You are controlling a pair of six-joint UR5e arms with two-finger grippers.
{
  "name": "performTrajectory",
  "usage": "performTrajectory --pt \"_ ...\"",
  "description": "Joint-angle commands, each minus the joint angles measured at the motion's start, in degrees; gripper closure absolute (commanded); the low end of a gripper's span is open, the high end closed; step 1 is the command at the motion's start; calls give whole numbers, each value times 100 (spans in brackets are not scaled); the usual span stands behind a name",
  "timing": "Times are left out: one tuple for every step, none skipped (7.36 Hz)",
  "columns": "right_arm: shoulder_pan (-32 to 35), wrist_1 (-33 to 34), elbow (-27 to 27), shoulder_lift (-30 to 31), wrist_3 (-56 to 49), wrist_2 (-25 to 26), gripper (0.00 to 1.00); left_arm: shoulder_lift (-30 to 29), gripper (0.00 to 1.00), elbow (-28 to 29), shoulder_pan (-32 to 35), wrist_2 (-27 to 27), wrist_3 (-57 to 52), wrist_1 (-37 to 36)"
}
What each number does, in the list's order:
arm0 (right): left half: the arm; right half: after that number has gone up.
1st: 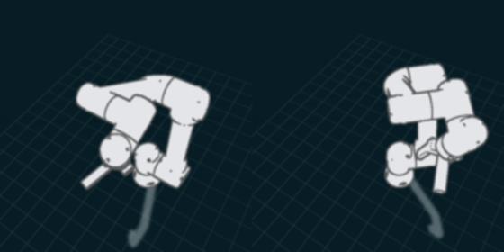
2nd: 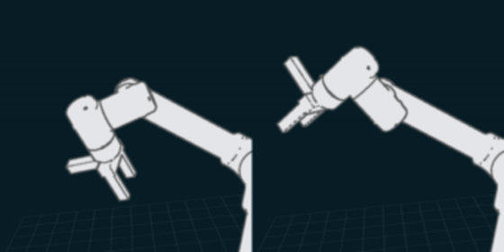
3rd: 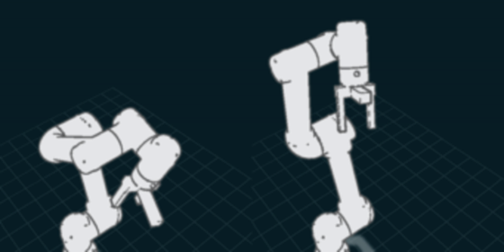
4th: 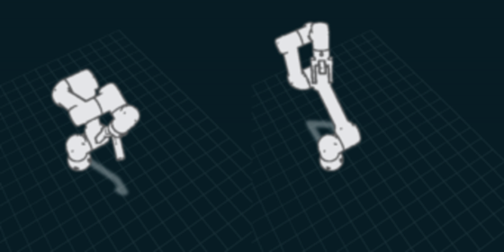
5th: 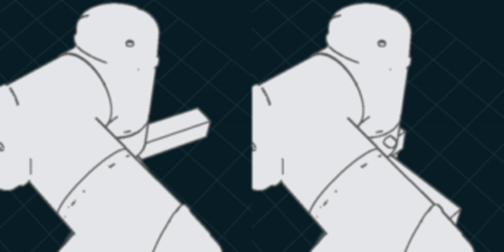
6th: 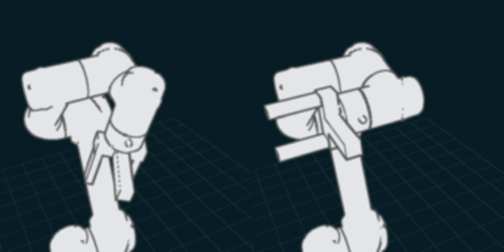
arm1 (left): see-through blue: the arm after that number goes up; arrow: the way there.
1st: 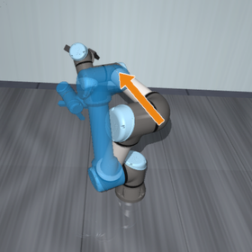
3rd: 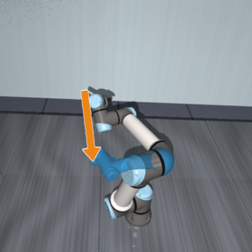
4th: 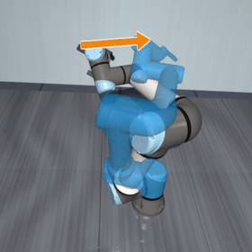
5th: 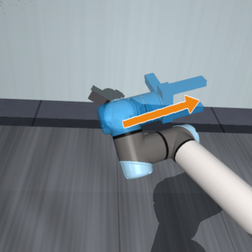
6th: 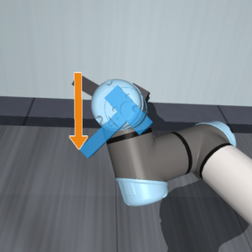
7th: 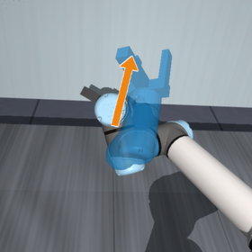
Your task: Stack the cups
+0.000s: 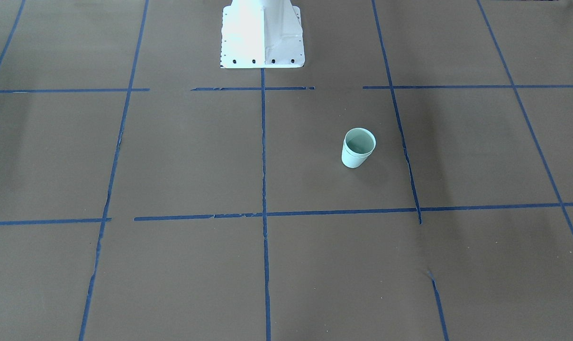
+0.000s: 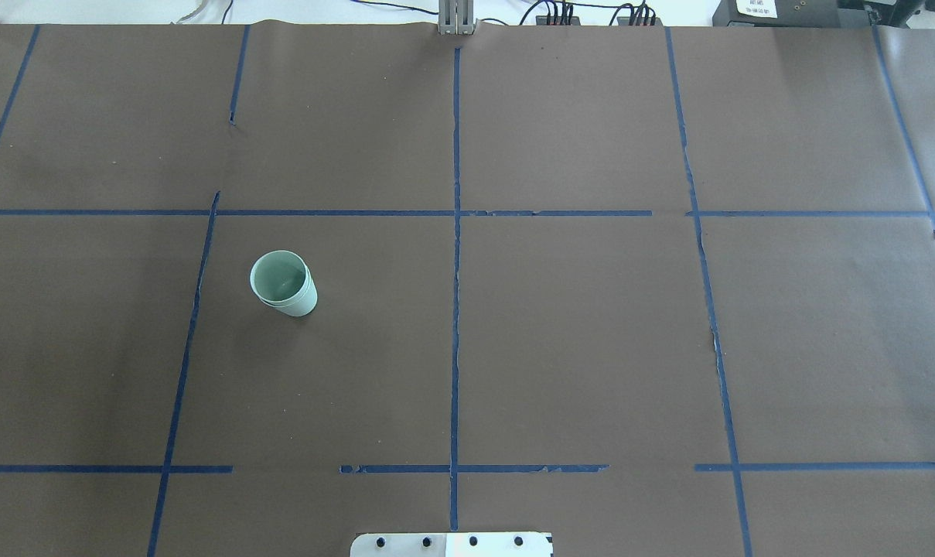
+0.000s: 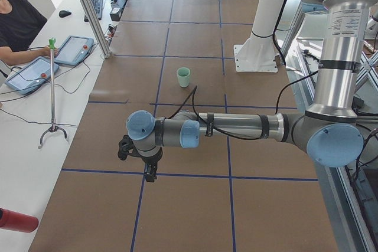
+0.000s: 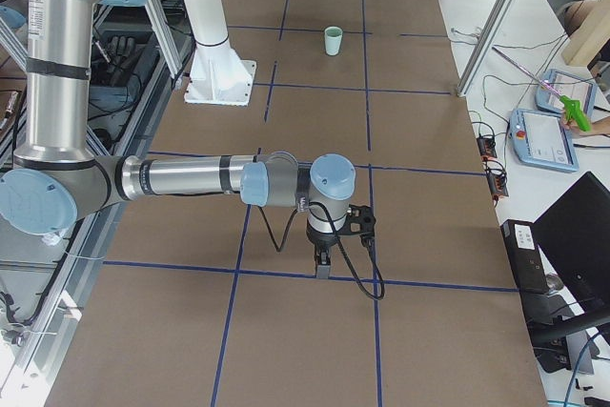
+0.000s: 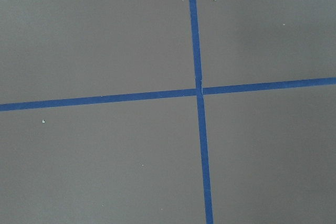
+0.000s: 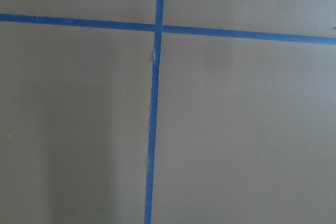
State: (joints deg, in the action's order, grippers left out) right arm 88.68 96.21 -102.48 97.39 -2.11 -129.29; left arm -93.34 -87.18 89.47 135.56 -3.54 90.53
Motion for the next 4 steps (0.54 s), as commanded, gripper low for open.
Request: performTrajectory --pt "0 -6 0 0 0 0 0 9 0 -18 9 15 11 -17" --pt "0 3 0 0 0 0 0 9 0 -18 27 6 11 -17" --pt "0 -6 0 0 0 0 0 9 0 -44 53 6 11 -26" --pt "0 -6 -8 0 0 0 0 9 0 -105 105 -3 11 -44"
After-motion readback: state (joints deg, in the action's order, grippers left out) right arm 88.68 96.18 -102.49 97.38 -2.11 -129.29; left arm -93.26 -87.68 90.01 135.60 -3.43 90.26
